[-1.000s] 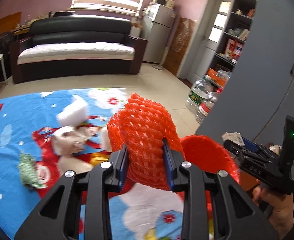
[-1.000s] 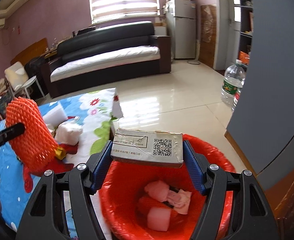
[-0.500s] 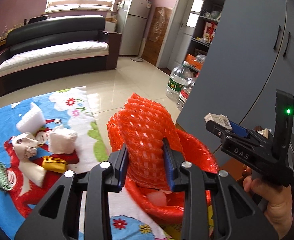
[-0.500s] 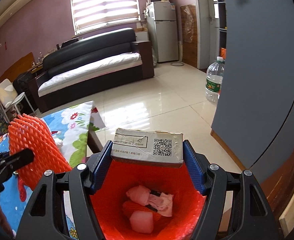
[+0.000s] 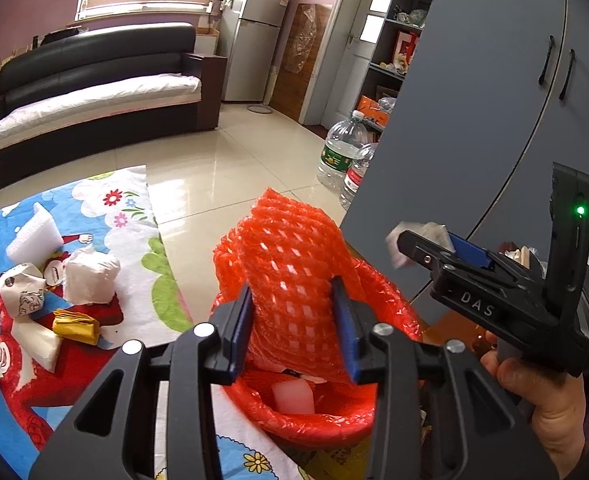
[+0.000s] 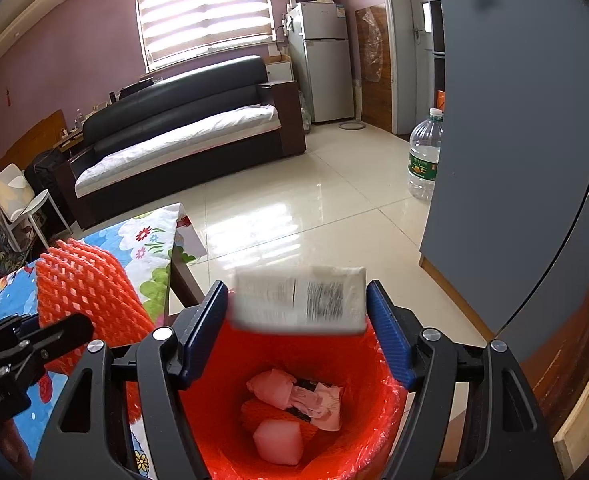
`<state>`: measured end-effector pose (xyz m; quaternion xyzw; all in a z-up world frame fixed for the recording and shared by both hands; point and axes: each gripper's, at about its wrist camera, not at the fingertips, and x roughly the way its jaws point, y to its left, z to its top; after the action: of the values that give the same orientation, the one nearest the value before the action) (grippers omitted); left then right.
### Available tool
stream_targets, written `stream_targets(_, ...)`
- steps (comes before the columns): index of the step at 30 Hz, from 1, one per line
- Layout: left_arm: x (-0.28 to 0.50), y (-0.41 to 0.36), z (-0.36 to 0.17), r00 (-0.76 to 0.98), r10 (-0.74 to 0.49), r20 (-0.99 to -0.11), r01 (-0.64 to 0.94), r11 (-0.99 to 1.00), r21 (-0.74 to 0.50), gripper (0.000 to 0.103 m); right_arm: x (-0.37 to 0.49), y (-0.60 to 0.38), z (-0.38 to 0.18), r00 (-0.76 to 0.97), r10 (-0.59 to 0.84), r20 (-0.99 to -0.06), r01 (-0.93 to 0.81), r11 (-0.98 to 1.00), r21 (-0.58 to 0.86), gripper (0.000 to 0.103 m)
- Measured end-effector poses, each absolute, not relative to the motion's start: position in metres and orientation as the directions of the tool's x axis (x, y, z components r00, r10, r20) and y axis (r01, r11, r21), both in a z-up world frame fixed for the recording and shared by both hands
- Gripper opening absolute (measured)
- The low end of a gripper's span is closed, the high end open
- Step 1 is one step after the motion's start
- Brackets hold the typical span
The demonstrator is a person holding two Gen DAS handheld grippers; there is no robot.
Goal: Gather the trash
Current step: 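Carry the orange net and QR-code box over the red bin and open both tools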
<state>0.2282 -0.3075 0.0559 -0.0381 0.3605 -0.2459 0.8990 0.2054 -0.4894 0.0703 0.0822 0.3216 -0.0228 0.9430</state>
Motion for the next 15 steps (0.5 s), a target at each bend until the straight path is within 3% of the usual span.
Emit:
stream_targets(6,0.2286,-0.3097,0.0537,0.603,-0.489,-0.631,0.427,0.865,-0.263,0.054,0.2039,-0.4918,0.0706,0.795,-0.006,-0.606,0.114,0.984,0.139,0.076)
stream_targets(15,0.2276,-0.3039,0.0545,0.609,-0.481,-0.631,0.418,0.87,-0.261,0.054,0.2033,-0.4947,0.0702,0.798,-0.016,-0.603,0.127,0.982,0.142,0.078)
